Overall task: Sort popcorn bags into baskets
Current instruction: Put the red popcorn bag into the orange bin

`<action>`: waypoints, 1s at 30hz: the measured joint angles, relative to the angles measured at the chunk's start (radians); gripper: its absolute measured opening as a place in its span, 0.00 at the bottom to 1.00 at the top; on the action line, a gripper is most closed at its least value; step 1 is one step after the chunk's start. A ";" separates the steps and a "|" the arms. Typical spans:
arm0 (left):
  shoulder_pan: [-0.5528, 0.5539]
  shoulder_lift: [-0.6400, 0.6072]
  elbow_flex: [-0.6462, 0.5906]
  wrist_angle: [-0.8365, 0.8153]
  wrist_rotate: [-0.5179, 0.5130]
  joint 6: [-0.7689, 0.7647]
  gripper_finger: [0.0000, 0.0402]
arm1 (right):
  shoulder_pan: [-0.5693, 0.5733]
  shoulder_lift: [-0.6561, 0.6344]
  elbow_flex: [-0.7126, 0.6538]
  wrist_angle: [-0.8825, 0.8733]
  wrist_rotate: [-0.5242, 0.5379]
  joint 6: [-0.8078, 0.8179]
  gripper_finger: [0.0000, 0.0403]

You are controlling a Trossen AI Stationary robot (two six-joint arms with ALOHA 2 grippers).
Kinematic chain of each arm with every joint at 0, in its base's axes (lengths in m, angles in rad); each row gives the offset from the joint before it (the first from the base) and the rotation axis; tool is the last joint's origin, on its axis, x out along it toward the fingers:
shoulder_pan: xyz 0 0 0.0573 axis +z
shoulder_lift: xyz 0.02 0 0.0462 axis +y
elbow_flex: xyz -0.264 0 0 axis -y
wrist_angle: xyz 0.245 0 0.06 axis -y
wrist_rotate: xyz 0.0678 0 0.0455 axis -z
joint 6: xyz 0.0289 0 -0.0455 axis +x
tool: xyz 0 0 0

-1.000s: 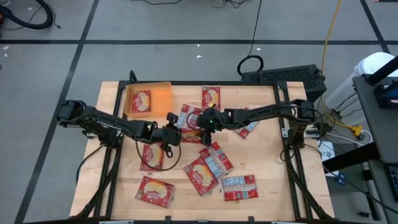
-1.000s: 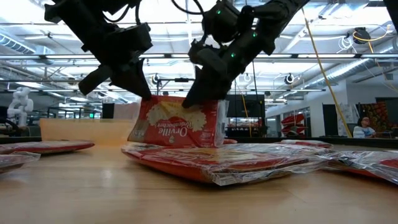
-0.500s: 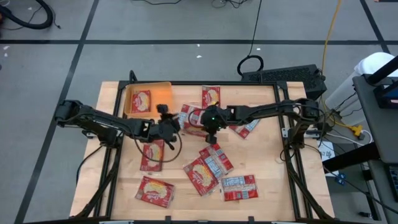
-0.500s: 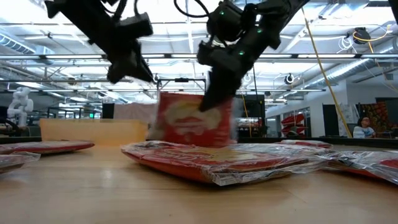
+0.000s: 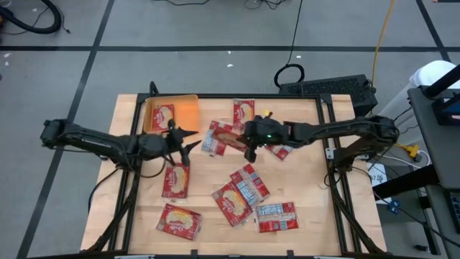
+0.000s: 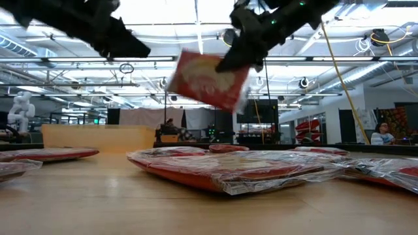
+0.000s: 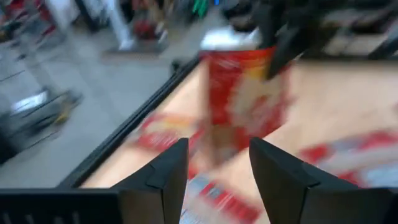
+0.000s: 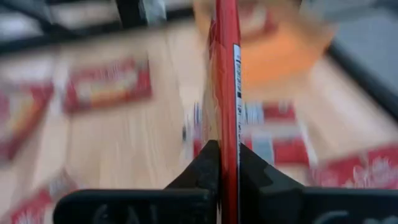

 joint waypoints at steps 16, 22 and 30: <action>0.168 0.084 -0.067 0.572 0.288 0.005 0.66 | -0.012 0.042 -0.254 1.063 -0.039 -0.083 0.04; 0.284 0.174 0.074 0.551 0.550 -0.052 0.63 | -0.017 0.071 -0.253 1.207 -0.078 -0.094 0.04; 0.324 0.307 0.190 0.551 0.766 -0.090 0.42 | -0.015 0.086 -0.223 1.182 -0.095 -0.123 0.04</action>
